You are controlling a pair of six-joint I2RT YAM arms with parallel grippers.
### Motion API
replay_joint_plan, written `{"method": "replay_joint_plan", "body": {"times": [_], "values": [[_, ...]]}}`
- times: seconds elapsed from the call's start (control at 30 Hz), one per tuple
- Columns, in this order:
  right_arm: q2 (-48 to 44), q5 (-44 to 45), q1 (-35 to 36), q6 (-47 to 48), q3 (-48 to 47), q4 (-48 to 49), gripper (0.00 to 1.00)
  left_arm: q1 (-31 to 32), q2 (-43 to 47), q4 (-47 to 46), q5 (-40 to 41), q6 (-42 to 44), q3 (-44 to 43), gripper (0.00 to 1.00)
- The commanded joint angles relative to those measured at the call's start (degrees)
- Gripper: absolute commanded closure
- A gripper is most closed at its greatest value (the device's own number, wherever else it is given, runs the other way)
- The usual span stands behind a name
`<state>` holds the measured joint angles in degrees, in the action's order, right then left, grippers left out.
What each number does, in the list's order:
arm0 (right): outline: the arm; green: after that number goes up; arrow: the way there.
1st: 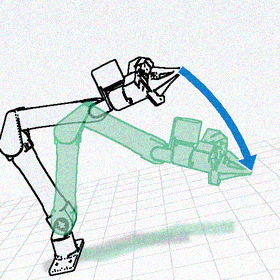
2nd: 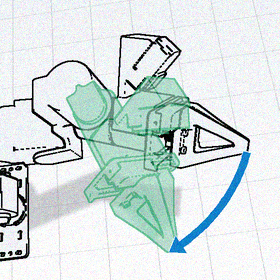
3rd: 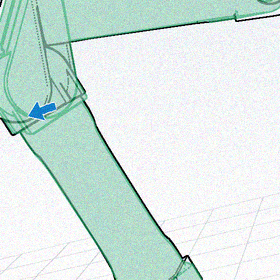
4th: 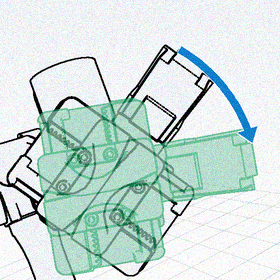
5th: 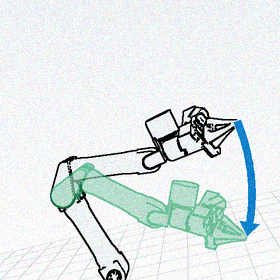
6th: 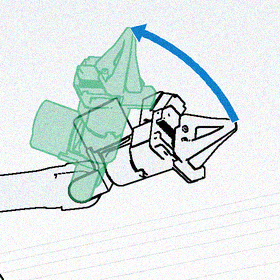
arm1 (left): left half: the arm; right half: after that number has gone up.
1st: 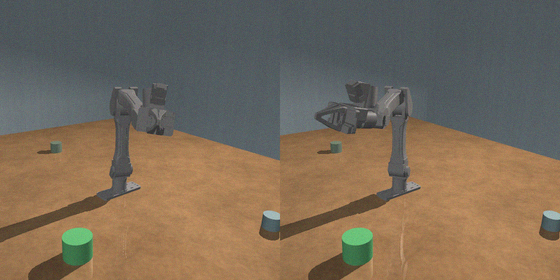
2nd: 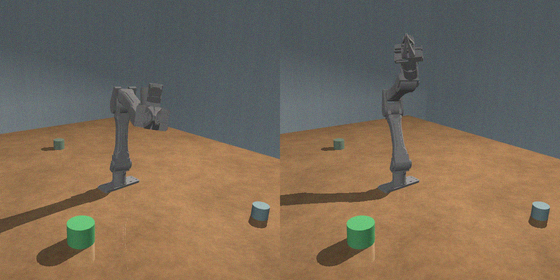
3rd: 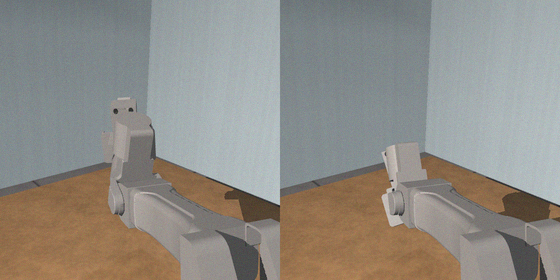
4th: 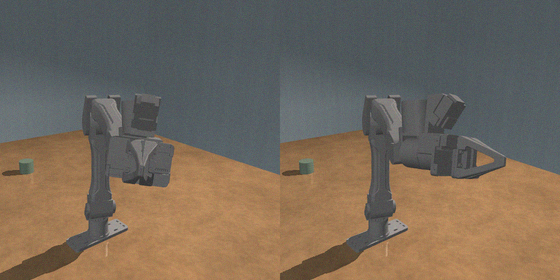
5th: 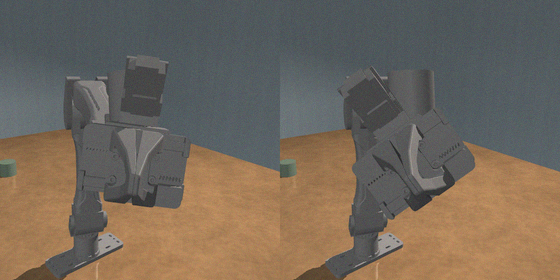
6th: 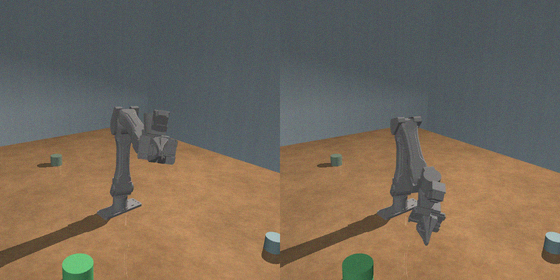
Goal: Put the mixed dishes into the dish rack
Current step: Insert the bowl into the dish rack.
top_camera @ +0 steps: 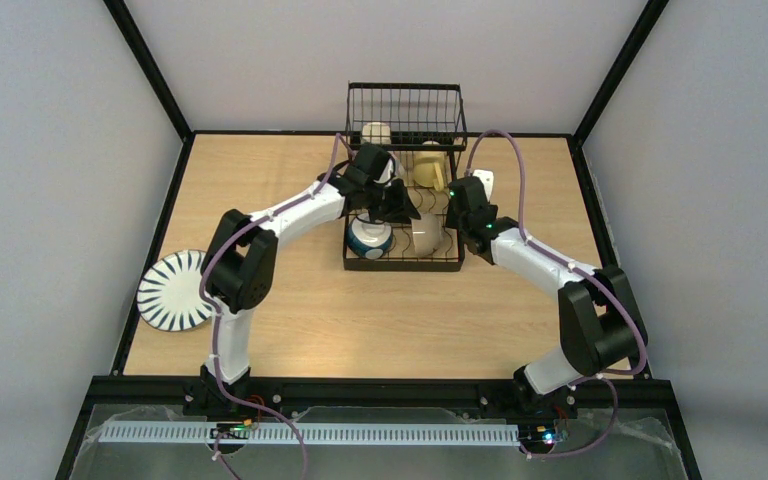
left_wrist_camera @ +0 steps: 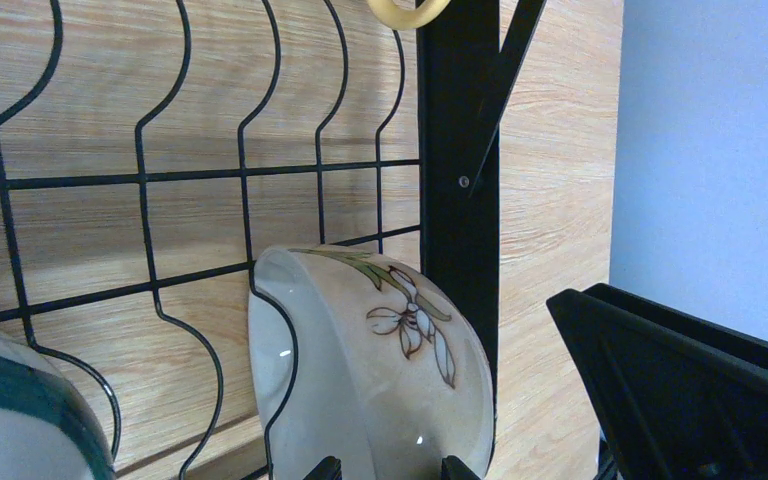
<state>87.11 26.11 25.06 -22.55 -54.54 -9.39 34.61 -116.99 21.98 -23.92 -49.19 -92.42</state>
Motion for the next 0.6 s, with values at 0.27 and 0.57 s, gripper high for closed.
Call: {"method": "replay_joint_plan", "body": {"times": [0.27,0.57], "values": [[-2.34,0.79,-0.19,-0.13,-0.54,-1.23,0.34,0.27,1.72,5.56,3.71,1.69,-2.15,0.41],[-3.15,0.60,-0.19,-0.22,-0.48,-1.71,0.33,0.24,3.20,3.99,3.49,0.67,-1.66,0.37]]}}
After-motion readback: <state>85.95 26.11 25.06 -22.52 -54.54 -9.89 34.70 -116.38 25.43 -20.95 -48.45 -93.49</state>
